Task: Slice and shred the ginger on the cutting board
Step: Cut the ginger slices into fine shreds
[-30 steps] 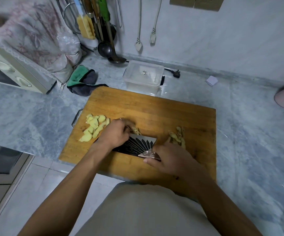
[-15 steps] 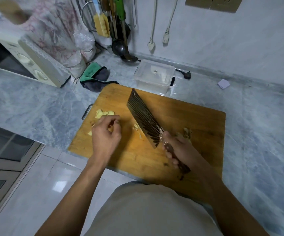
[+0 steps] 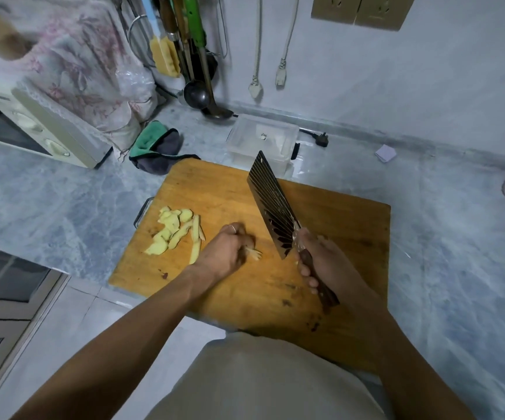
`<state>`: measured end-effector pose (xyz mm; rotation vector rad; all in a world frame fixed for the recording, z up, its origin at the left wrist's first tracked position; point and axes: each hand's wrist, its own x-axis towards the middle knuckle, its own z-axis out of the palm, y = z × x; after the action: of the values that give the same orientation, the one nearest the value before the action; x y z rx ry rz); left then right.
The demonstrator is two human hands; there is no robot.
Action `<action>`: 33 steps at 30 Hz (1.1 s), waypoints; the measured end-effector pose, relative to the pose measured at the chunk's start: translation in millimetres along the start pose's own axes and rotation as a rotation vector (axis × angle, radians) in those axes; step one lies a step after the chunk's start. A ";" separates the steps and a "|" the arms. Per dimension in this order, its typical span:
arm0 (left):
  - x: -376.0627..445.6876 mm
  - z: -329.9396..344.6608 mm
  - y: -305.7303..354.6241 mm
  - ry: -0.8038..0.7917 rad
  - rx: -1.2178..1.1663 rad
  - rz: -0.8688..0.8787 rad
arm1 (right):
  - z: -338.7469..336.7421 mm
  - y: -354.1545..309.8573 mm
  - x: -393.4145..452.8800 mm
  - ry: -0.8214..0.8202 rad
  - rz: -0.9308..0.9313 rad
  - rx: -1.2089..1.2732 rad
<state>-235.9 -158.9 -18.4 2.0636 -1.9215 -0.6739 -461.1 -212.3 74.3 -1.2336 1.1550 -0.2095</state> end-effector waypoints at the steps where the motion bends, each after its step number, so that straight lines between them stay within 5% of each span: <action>1: -0.5 1.0 -3.2 -0.004 -0.008 0.001 | 0.2 0.2 0.1 0.000 -0.004 -0.007; 9: 39.8 -26.5 -49.5 -0.082 0.060 -0.094 | 2.7 -11.1 11.1 -0.052 -0.027 -0.070; 20: 80.7 -77.1 -112.4 0.168 0.133 -0.237 | 8.6 -41.3 35.3 -0.105 -0.092 -0.244; 23: 59.4 -77.1 -88.0 0.260 0.137 -0.096 | 6.8 -41.7 35.5 -0.109 -0.105 -0.286; 29: 17.0 -44.7 -50.8 -0.133 0.108 0.300 | 9.3 -31.3 31.5 -0.069 -0.101 -0.289; 33: 28.9 -52.6 -59.1 -0.160 0.094 0.280 | 14.4 -29.5 27.1 -0.062 -0.048 -0.249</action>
<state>-157.9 -188.1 -5.8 1.7866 -2.3151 -0.7115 -424.6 -233.2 81.1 -1.4779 1.1219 -0.0633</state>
